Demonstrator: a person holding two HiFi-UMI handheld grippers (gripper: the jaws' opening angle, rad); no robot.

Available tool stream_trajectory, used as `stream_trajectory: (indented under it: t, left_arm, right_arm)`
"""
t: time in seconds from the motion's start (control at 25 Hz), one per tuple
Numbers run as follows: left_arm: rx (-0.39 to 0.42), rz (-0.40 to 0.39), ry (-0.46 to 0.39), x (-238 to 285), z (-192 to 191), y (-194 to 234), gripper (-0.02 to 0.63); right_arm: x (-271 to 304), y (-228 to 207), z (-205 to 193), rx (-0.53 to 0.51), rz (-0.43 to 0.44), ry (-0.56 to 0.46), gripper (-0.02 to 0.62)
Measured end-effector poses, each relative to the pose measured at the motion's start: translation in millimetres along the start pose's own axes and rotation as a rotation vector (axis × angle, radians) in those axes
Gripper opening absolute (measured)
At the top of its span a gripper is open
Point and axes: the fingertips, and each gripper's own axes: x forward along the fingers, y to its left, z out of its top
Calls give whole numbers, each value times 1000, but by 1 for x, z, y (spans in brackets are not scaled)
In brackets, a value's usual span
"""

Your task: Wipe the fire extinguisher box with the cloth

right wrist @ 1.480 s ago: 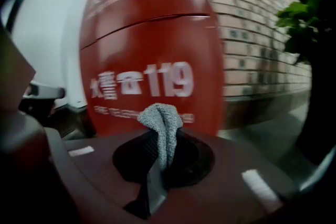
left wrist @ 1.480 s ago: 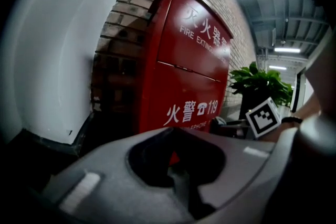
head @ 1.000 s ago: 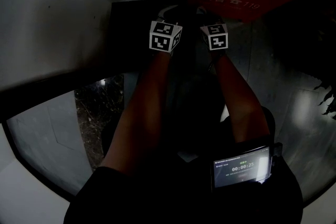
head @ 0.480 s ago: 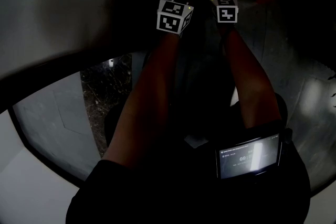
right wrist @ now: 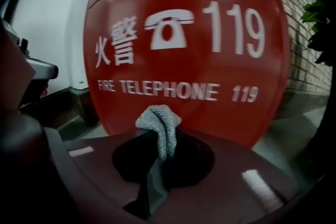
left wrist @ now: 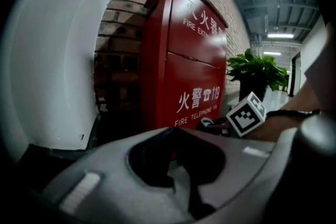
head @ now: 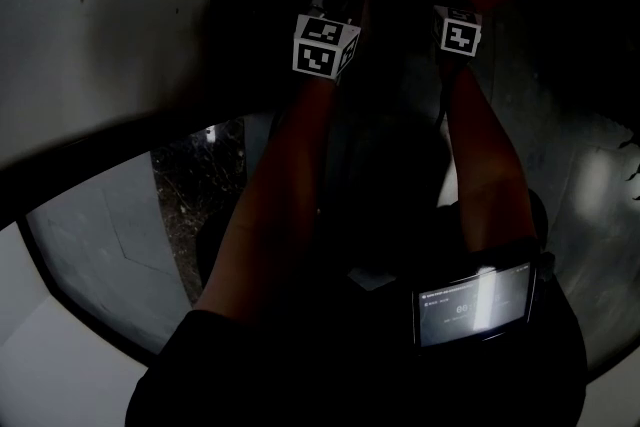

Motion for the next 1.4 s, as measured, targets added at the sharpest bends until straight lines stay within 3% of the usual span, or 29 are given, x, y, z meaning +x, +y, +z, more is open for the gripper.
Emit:
stream_trajectory:
  t: [0.36, 0.52, 0.88, 1.04, 1.28, 1.4]
  left_arm:
    - [-35, 8, -5, 18, 0, -5, -5]
    - [-39, 12, 1, 20, -2, -5, -5]
    - [-54, 47, 11, 16, -4, 4, -5]
    - [-52, 42, 19, 16, -11, 2, -5]
    - [-82, 60, 15, 11, -12, 13, -5]
    - [-75, 47, 19, 10, -11, 17, -5]
  right_arm:
    - [-19, -102, -11, 88, -170, 4, 35]
    - [-35, -128, -17, 151, -226, -3, 35]
    - [-46, -130, -3, 142, -205, -31, 35]
    - [-42, -102, -22, 92, -141, 16, 35]
    - [-7, -6, -43, 40, 37, 40, 35]
    - [12, 65, -33, 15, 181, 31, 35]
